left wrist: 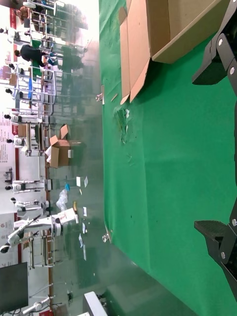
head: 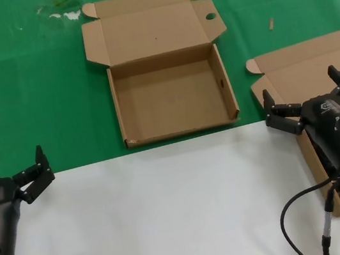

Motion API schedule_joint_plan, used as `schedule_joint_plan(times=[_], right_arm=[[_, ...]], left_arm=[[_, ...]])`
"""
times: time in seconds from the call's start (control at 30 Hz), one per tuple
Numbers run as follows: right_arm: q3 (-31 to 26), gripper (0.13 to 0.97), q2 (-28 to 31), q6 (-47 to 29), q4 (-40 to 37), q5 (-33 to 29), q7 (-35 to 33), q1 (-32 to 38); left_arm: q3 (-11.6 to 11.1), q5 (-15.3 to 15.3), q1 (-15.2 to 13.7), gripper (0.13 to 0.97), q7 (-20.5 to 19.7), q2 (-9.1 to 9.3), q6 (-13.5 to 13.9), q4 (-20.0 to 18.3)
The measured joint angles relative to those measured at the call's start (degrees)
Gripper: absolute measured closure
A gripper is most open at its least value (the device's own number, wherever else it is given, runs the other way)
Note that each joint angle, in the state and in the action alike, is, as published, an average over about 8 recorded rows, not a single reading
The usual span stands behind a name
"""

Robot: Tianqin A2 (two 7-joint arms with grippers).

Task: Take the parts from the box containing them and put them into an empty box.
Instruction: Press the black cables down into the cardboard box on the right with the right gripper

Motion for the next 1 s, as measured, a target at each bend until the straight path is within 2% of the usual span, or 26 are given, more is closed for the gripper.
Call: schedule_joint_plan(times=[0.47, 0.63, 0.77, 1.0], right_arm=[[0.00, 0.129, 0.00, 0.00, 0.00, 0.00, 0.00, 0.00], [-3.08, 0.129, 1.31, 2.89, -0.51, 1.67, -1.37, 2.54], [-8.79, 0.129, 4.66, 8.48, -0.62, 6.79, -5.52, 6.48], [-21.59, 0.129, 16.42, 21.69, 4.21, 22.77, -18.11, 12.85]], left_arm=[[0.00, 0.00, 0.00, 0.132, 0.00, 0.00, 0.00, 0.00], [0.00, 0.00, 0.00, 0.132, 0.00, 0.00, 0.00, 0.00], [0.00, 0.00, 0.00, 0.132, 0.00, 0.00, 0.00, 0.00], [0.00, 0.00, 0.00, 0.132, 0.00, 0.00, 0.00, 0.00]])
